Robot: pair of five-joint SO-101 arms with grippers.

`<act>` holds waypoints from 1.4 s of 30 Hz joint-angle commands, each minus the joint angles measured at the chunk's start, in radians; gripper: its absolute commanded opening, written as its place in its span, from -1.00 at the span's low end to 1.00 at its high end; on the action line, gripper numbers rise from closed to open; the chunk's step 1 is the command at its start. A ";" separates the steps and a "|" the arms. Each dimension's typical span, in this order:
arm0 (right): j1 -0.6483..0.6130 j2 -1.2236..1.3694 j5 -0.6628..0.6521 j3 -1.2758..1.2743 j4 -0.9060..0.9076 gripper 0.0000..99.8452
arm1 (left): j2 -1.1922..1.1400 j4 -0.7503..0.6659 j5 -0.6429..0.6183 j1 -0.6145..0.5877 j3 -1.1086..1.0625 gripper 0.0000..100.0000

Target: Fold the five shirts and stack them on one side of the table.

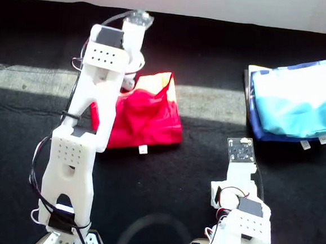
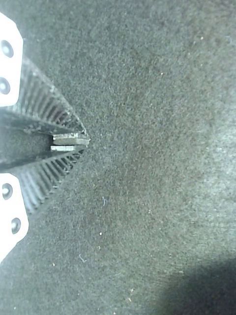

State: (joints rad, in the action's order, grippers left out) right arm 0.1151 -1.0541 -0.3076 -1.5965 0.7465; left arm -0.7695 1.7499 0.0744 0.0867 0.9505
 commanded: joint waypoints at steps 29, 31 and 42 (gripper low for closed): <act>0.022 -0.004 -0.003 -0.019 -0.022 -0.99 | -0.024 -0.101 0.008 0.165 0.061 -0.98; 0.022 -0.004 -0.003 -0.019 -0.022 -0.99 | -0.077 -0.071 0.008 0.159 0.067 -0.98; 0.022 -0.004 -0.002 -0.019 -0.036 -0.99 | -0.153 -0.040 0.003 0.397 0.093 -0.98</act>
State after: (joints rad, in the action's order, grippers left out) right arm 0.1151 -1.0541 -0.3076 -1.5980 0.7342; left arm -0.9337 1.7024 0.0760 0.4273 0.9874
